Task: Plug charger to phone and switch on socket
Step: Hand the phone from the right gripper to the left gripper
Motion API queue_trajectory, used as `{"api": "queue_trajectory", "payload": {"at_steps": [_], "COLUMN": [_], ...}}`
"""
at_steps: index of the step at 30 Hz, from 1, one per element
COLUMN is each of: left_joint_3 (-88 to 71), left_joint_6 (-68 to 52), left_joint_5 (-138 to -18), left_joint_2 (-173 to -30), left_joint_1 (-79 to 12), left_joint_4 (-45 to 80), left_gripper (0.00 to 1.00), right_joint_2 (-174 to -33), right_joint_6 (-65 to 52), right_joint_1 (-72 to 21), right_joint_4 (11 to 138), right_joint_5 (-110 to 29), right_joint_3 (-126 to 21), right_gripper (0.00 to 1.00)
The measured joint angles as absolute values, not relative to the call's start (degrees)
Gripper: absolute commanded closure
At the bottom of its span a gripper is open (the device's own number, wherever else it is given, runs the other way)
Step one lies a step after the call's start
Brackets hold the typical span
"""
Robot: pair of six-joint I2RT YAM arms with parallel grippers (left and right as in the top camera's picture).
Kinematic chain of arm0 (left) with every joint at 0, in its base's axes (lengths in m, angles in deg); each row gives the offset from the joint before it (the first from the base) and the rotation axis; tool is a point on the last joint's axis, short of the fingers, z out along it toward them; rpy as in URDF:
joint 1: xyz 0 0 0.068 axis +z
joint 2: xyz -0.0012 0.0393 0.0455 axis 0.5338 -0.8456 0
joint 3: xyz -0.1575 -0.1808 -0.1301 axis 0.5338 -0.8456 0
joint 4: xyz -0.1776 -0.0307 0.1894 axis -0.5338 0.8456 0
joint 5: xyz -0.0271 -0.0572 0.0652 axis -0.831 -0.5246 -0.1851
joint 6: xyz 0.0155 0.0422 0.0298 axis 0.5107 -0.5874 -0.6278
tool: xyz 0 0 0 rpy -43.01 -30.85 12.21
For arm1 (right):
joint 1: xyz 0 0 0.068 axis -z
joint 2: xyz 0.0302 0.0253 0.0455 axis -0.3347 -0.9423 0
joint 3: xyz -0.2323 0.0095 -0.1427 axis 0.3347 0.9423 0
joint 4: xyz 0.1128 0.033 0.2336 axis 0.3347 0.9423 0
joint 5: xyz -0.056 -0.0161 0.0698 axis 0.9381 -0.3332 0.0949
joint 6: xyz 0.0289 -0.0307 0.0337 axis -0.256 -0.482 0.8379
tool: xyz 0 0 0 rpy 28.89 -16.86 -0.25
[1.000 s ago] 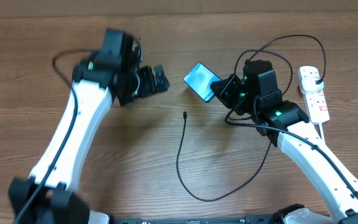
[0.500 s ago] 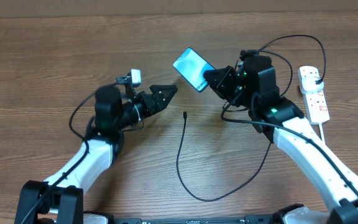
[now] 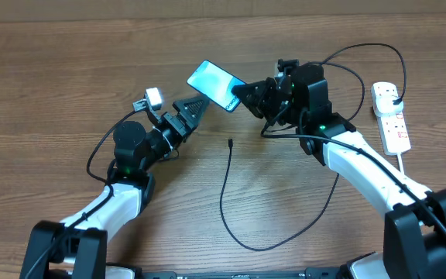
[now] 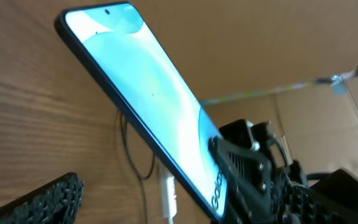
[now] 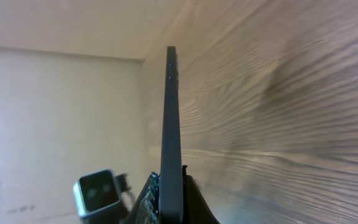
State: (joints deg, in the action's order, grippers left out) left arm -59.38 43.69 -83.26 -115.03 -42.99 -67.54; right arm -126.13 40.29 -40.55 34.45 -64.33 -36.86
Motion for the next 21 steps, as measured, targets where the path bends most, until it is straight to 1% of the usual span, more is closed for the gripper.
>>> {"api": "queue_trajectory", "payload": {"at_steps": [2, 5, 10, 19, 20, 21], "left_joint_3": [-59.4, -59.4, -59.4, -59.4, -59.4, -59.3], "left_joint_6": [45.3, 48.3, 53.0, 59.0, 59.7, 60.6], "left_joint_5": [-82.6, -81.8, -80.4, -77.8, -77.7, -77.6], "left_joint_2": [-116.7, -119.9, -123.6, -125.5, -125.5, -125.5], "left_joint_1": [-43.0, -43.0, -43.0, -43.0, -43.0, -43.0], "left_joint_4": [-70.6, -78.8, -85.8, -90.1, -90.6, -91.0], "left_gripper": [0.00, 0.00, 0.00, 0.00, 0.02, 0.06], "right_joint_2": [-126.5, -126.7, -126.7, -126.8, -126.8, -126.8], "right_joint_6": [41.0, 41.5, 41.8, 39.4, 38.7, 37.9], "right_joint_1": [-40.6, -40.9, -42.2, -43.1, -43.1, -43.2], "right_joint_4": [33.5, 33.4, 32.8, 32.9, 32.9, 32.9], "right_joint_5": [-65.8, -67.2, -68.7, -70.8, -70.8, -70.8], "right_joint_3": [-36.9, -36.9, -36.9, -36.9, -36.9, -36.9], "right_gripper": [0.96, 0.96, 0.96, 0.96, 0.96, 0.96]}}
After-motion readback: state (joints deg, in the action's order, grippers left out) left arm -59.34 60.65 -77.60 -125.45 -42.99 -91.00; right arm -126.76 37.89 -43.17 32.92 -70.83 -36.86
